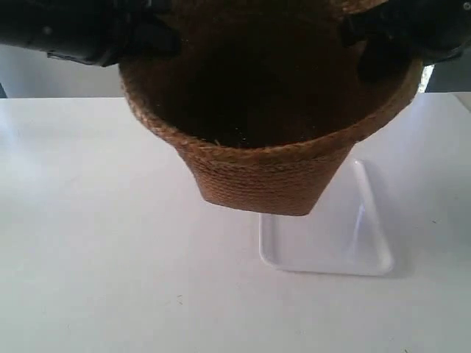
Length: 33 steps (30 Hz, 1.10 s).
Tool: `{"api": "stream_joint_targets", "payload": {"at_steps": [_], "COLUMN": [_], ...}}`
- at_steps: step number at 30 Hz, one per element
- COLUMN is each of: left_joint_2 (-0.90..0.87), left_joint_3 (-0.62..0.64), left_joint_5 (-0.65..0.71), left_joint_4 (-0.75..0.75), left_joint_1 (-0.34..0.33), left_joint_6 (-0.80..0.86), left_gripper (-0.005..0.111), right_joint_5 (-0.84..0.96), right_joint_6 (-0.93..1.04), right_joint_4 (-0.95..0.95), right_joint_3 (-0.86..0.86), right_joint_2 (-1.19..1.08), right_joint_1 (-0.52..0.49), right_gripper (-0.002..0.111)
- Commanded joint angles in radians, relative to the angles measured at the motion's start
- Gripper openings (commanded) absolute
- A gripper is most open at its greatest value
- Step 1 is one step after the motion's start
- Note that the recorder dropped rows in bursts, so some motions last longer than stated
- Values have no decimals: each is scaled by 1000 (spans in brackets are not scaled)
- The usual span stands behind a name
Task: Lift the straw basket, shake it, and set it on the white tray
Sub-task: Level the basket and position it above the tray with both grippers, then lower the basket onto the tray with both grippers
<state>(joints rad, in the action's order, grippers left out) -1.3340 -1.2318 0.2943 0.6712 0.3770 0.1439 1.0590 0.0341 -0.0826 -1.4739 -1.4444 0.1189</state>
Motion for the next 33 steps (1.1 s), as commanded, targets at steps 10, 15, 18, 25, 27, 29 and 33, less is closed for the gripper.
{"api": "stream_joint_targets", "payload": {"at_steps": [10,15,18,25,27,29,33], "left_joint_2": [-168,-212,-226,-259,-269,-279,-298], "left_joint_3": [-51,-51,-51,-51,-51,-60,-80], "left_joint_5": [-196,-201,-222,-230,-225,-217,-217], "left_joint_4": [143,145,145,149,147,147,141], "left_joint_1": [105,107,107,107,107,107,107], "left_joint_6": [-17,-14,-14,-14,-13,-10,-10], "left_gripper": [0,0,0,0,0,0,0], "right_joint_5": [117,117,93,131,143,136,128], "right_joint_6": [96,100,112,108,96,96,94], "right_joint_4": [148,148,162,269,278,278,281], "right_joint_3": [-182,-182,-182,-182,-180,-180,-180], "right_joint_2": [-154,-222,-244,-252,-252,-252,-255], "right_joint_1": [-153,-170,-172,-172,-172,-172,-172], "right_gripper": [0,0,0,0,0,0,0]}}
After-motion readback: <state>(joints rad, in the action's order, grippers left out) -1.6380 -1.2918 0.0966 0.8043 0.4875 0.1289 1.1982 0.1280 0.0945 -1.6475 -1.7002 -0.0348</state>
